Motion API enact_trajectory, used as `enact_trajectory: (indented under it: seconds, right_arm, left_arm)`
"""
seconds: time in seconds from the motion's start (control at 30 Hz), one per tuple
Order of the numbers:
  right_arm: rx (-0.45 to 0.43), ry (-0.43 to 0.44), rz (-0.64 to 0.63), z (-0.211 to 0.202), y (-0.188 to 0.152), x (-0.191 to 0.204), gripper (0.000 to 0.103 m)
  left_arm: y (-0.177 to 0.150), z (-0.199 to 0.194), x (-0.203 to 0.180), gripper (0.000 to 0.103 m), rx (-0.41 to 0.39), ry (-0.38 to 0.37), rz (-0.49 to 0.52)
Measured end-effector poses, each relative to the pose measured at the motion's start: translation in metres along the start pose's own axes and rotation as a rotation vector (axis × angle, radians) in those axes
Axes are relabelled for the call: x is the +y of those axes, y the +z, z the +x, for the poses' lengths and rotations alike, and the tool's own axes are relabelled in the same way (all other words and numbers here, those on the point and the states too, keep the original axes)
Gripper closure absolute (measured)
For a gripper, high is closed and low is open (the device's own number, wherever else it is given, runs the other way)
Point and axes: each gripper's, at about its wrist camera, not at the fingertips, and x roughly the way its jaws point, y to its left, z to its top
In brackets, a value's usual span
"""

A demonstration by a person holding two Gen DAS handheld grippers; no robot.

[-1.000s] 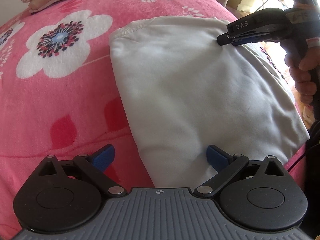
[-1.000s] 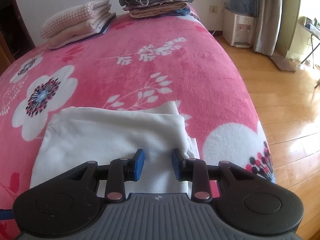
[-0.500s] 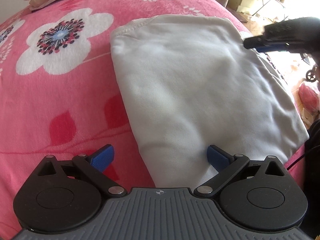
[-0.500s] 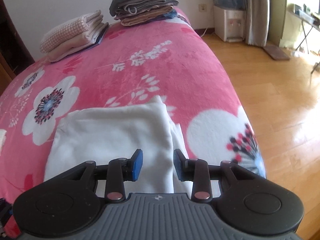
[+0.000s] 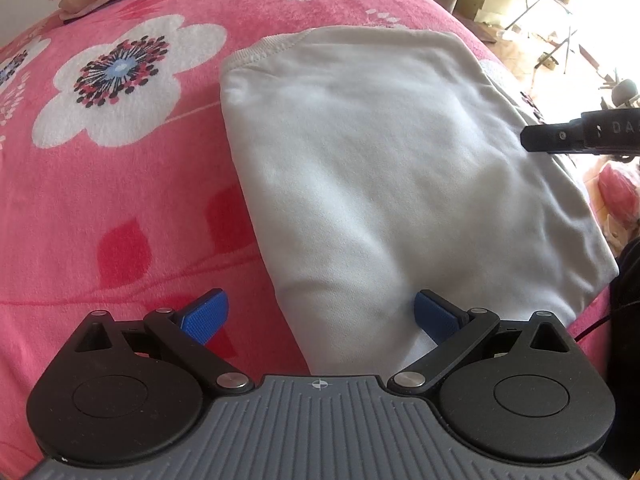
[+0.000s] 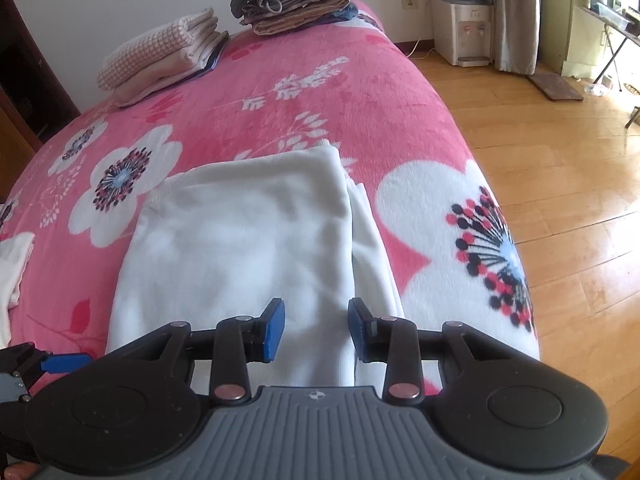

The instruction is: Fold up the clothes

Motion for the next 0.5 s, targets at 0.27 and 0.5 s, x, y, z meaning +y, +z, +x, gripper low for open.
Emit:
enact_trajectory:
  seconds: [0.27,0.5]
  right_arm:
    - [0.017,0.003,-0.004,-0.003,-0.010,0.003,0.066]
    - [0.031,0.008,-0.008,-0.004,-0.016,0.007,0.066]
  left_arm:
    - [0.000,0.001,0.001,0.002,0.003,-0.004,-0.005]
    - [-0.001,0.000,0.001,0.002,0.004,-0.006,-0.006]
